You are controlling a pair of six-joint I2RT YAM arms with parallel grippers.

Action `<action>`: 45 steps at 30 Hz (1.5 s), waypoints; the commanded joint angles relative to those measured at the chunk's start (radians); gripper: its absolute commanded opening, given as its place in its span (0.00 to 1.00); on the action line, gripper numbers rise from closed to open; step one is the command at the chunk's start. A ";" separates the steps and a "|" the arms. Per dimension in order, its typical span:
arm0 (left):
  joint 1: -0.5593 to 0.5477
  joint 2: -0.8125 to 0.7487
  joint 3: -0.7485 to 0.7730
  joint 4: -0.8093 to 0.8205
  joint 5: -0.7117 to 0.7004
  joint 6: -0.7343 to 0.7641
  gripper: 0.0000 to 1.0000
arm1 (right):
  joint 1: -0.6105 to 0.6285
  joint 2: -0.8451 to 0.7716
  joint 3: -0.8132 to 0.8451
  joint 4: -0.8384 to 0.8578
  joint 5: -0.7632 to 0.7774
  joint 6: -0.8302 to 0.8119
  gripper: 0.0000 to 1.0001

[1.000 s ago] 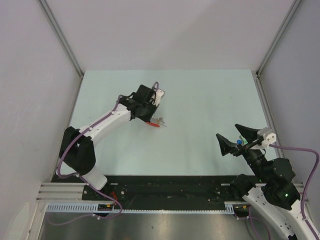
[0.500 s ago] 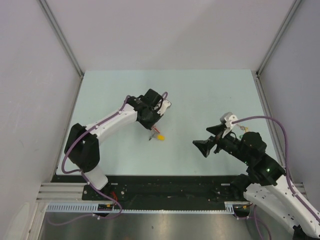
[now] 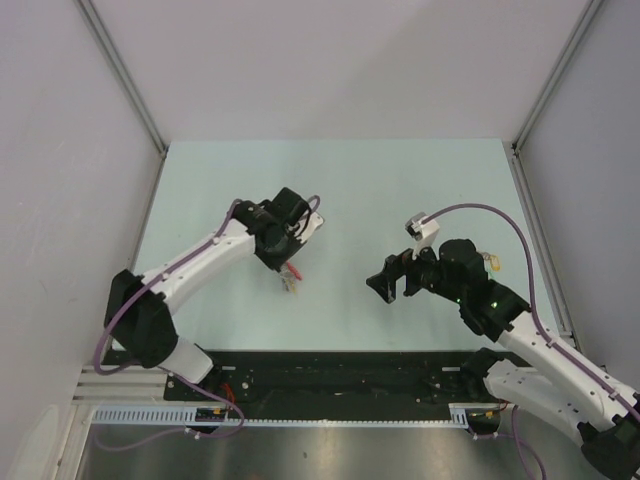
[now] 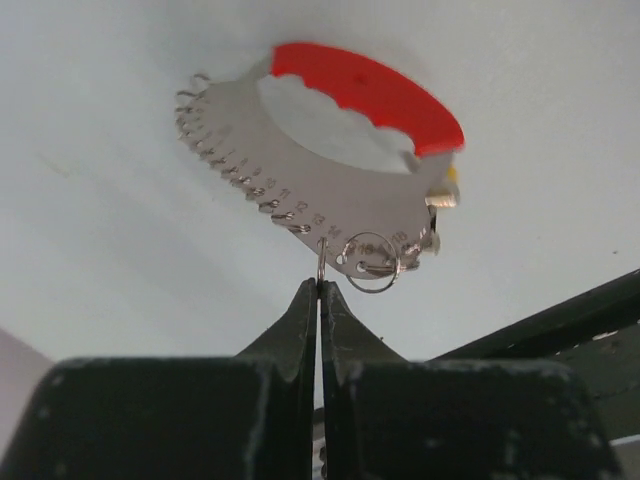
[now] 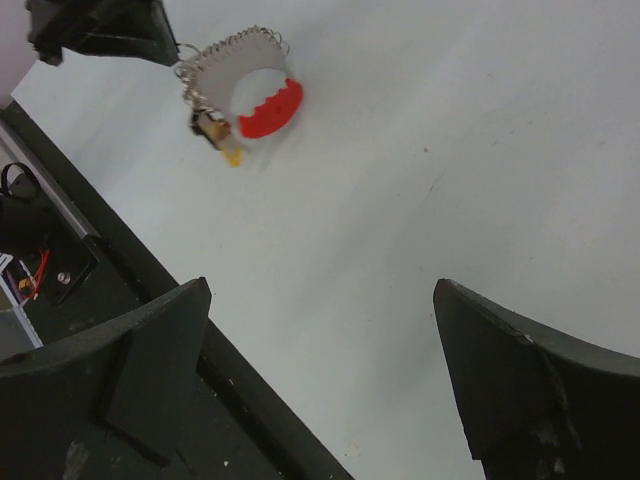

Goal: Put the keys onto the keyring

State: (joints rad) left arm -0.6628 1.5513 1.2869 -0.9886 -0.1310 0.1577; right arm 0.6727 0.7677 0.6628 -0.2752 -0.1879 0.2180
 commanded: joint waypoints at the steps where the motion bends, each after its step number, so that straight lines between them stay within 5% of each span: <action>1: -0.001 -0.132 -0.008 -0.093 -0.120 0.016 0.00 | 0.002 -0.007 0.027 0.053 0.008 0.023 1.00; 5: -0.003 -0.109 0.057 -0.099 -0.055 0.077 0.00 | 0.002 -0.054 0.027 0.022 0.022 0.021 1.00; 20: -0.214 0.472 0.362 -0.082 0.028 0.206 0.00 | 0.007 -0.209 -0.046 -0.059 0.125 0.032 1.00; 28: -0.262 0.504 0.325 0.007 0.088 0.209 0.08 | 0.016 -0.254 -0.100 -0.012 0.151 0.052 1.00; 36: -0.255 0.353 0.255 0.126 0.079 0.172 0.45 | 0.033 -0.197 -0.103 0.039 0.114 -0.008 1.00; 45: -0.124 -0.058 0.066 0.297 0.011 -0.012 0.84 | 0.042 -0.001 -0.032 0.060 -0.013 -0.098 0.99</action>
State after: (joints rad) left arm -0.8585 1.6966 1.4063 -0.7803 -0.0799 0.2577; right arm 0.7044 0.6811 0.5629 -0.2619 -0.1448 0.1898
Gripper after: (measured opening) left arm 0.788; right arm 0.995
